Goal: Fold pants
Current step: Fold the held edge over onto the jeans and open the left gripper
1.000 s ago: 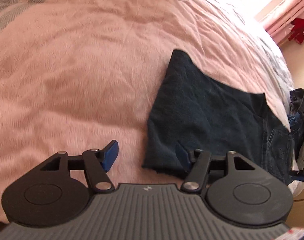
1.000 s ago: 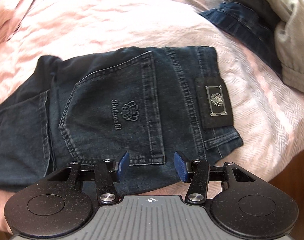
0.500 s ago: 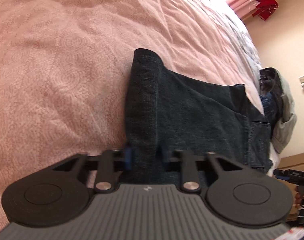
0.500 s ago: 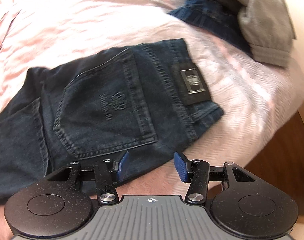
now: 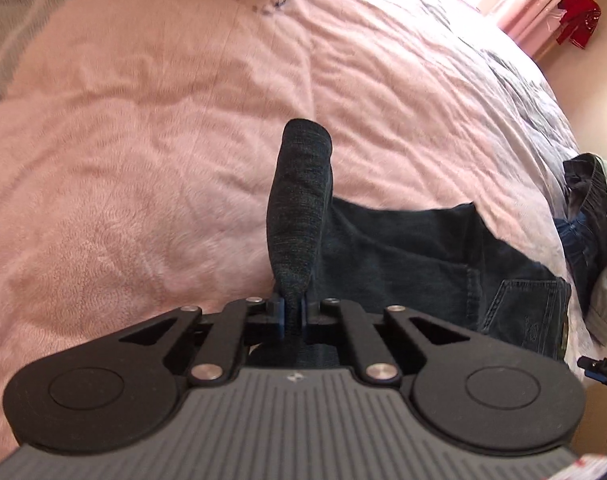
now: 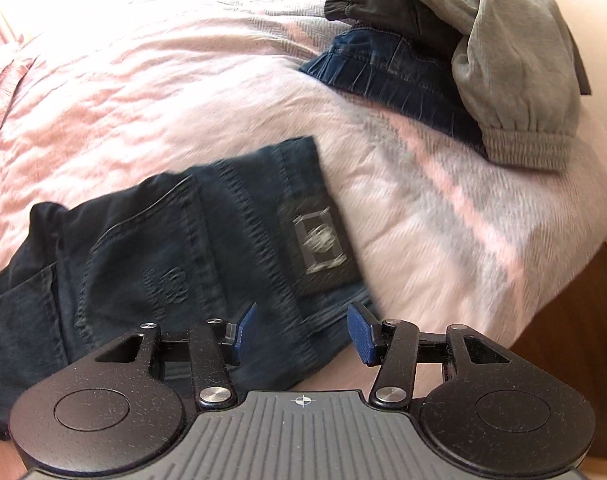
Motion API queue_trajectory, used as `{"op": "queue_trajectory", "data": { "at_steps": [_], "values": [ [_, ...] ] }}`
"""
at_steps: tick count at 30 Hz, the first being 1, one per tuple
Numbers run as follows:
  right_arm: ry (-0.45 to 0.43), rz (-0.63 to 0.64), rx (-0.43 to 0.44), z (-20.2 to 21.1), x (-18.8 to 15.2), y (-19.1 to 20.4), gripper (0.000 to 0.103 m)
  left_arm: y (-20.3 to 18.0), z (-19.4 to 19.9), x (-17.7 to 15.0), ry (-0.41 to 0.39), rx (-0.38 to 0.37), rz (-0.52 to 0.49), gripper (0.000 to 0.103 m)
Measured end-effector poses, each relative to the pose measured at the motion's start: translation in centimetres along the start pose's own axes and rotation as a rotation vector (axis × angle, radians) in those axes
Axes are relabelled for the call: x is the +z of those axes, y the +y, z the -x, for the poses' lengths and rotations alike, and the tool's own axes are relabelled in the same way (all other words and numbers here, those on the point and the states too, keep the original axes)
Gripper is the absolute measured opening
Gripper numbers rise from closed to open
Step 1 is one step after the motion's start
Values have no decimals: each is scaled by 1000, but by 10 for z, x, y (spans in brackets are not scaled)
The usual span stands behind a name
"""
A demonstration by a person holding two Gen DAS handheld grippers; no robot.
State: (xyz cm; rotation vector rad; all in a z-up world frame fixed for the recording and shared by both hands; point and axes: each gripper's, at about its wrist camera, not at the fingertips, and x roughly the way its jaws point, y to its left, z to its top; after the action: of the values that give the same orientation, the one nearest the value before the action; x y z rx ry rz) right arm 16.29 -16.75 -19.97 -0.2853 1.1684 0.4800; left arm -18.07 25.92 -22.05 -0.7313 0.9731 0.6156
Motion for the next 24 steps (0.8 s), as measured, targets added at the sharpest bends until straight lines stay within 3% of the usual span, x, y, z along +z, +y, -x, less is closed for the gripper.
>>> {"op": "queue_trajectory", "data": {
  "at_steps": [3,7,13,15,16,18,20,24],
  "values": [
    [-5,30,12,2,22,-41,47,-65,32,-6,-46,33,0,4],
    [-27,26,12,7,49,-109,47,-171,64,-24,-98,18,-24,4],
    [-73,-24,4,16,73,-195,47,-333,47,-58,-86,-130,-88,7],
    [-74,-37,10,15,74,-212,47,-382,23,-70,-29,-241,-145,28],
    [-69,-40,14,15,74,-218,47,-400,12,-77,1,-254,-168,29],
    [-63,-43,32,14,73,-228,47,-421,1,-90,21,-241,-213,28],
    [-58,-42,64,12,70,-235,47,-418,-3,-99,11,-184,-231,28],
    [-41,-47,179,0,56,-232,47,-356,-10,-98,27,-61,-165,28]
  ]
}}
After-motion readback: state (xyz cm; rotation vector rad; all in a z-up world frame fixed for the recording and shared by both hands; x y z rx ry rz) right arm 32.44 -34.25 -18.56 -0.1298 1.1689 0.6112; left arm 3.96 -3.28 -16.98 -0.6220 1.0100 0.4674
